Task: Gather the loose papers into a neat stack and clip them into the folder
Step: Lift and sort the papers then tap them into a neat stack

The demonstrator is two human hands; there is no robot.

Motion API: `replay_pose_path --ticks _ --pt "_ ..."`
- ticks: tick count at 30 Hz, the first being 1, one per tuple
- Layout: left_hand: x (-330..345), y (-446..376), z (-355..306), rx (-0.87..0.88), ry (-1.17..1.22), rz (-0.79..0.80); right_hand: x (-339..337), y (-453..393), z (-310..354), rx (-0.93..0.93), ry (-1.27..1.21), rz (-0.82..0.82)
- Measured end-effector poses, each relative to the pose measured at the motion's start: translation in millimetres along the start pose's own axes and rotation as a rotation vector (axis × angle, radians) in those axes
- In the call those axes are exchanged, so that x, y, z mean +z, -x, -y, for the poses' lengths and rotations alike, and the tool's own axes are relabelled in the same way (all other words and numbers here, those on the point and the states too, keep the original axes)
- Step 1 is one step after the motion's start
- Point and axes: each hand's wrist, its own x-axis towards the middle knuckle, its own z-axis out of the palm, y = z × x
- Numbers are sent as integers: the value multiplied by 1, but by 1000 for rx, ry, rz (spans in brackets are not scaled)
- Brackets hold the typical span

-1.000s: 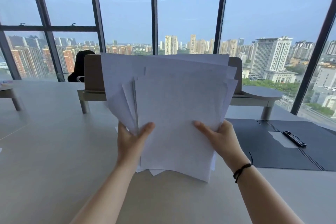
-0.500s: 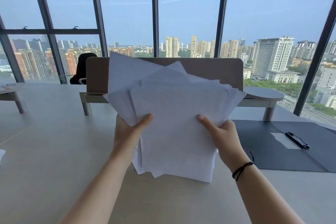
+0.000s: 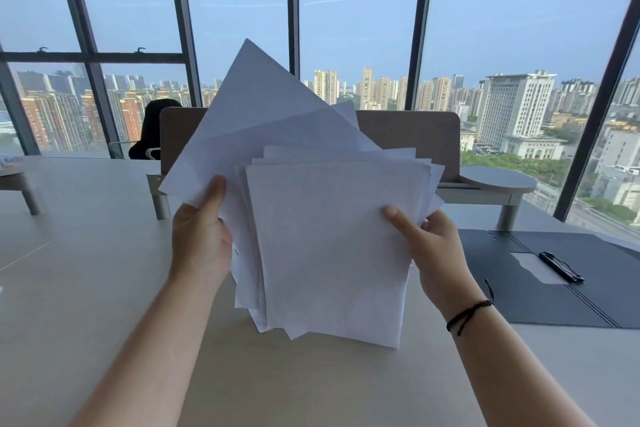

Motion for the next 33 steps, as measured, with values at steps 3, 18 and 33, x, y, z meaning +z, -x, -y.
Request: replay_pose_path --ticks 3,18,33 --pt "2 -7 -5 23 -36 20 1 3 0 -14 -19 52" --pt "7 -11 -6 -22 -268 114 2 -12 11 -267 662 62" --pt "9 39 30 132 -592 319 31 -20 -8 -18 231 -72"
